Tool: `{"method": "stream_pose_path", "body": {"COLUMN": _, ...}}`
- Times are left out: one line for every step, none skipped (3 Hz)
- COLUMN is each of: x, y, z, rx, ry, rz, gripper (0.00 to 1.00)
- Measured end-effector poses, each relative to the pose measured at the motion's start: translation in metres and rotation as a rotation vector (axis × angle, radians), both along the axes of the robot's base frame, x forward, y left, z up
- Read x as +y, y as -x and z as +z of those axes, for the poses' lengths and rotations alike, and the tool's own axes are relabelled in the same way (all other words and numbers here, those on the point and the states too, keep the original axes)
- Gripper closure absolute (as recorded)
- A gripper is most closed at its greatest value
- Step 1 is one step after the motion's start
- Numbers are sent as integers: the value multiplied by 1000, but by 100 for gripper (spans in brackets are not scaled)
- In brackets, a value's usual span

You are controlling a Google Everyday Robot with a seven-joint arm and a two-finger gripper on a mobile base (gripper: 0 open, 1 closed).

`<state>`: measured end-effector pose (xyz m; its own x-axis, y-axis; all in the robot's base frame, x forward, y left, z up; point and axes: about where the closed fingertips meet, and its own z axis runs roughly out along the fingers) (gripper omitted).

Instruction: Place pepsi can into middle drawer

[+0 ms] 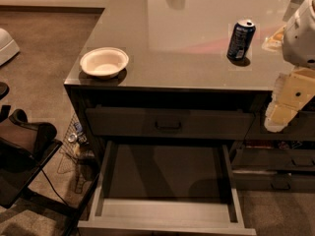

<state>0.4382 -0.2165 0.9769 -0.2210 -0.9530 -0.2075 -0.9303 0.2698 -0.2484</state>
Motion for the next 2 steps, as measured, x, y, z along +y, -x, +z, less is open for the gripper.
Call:
{"method": "stream_pose_path", "body": {"x": 0, "y": 0, "z": 0, "rx": 0, "ry": 0, "rz": 0, "gripper": 0}}
{"method": "stream_pose_path", "body": {"x": -17, "y": -39, "z": 12, "rx": -38, "ry": -46, "rz": -37, "gripper": 0}}
